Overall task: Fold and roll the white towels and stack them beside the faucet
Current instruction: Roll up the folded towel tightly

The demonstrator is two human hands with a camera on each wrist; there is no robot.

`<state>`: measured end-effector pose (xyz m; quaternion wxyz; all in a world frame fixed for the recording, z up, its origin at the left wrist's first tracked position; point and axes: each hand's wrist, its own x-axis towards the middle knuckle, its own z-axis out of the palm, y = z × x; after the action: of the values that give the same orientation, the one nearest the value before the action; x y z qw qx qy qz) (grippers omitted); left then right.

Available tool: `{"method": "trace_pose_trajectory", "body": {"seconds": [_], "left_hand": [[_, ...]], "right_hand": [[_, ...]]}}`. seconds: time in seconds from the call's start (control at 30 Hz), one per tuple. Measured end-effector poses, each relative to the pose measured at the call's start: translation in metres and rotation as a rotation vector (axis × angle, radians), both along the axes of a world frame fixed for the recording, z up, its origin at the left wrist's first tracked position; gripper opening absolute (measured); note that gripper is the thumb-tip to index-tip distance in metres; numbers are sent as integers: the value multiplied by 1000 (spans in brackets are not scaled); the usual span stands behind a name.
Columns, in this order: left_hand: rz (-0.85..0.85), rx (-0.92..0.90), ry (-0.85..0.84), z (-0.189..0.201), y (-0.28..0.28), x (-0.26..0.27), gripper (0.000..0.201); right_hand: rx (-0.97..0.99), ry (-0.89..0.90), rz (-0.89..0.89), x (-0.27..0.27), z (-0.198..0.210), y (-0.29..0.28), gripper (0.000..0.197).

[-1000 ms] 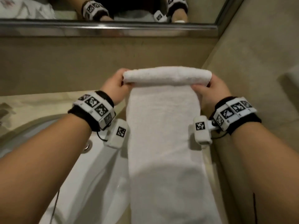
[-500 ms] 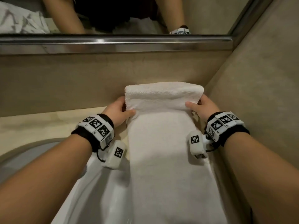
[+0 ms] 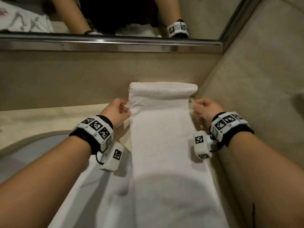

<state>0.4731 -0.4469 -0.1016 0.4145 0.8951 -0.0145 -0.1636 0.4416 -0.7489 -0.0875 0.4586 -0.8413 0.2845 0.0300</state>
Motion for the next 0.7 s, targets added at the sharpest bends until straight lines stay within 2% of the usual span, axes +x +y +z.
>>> {"method": "trace_pose_trajectory", "body": {"seconds": [0.07,0.13,0.3,0.4,0.5,0.6,0.7], "left_hand": [[-10,46,-6,8,10,-28,35],[-73,94,8,18,18,-70,29],[-389,240,-68,34,18,-199,20],[-588,277,-102,32,12,-279,21],[-782,335,-80,17,4,-346,32],[-840,478,-137,-1,0,-387,58],[-834,647,-233,-6,-1,-411,75]], "right_hand": [[2,3,41,-24,9,-1,20],[-41,-12,122,-63,22,4,18],[-185,-122,338,-188,40,34,9],[-211,-143,461,-269,28,53,10],[-271,-34,623,-343,2,67,11],[-317,71,764,-390,-18,73,15],[-458,28,854,-413,-25,74,41]]}}
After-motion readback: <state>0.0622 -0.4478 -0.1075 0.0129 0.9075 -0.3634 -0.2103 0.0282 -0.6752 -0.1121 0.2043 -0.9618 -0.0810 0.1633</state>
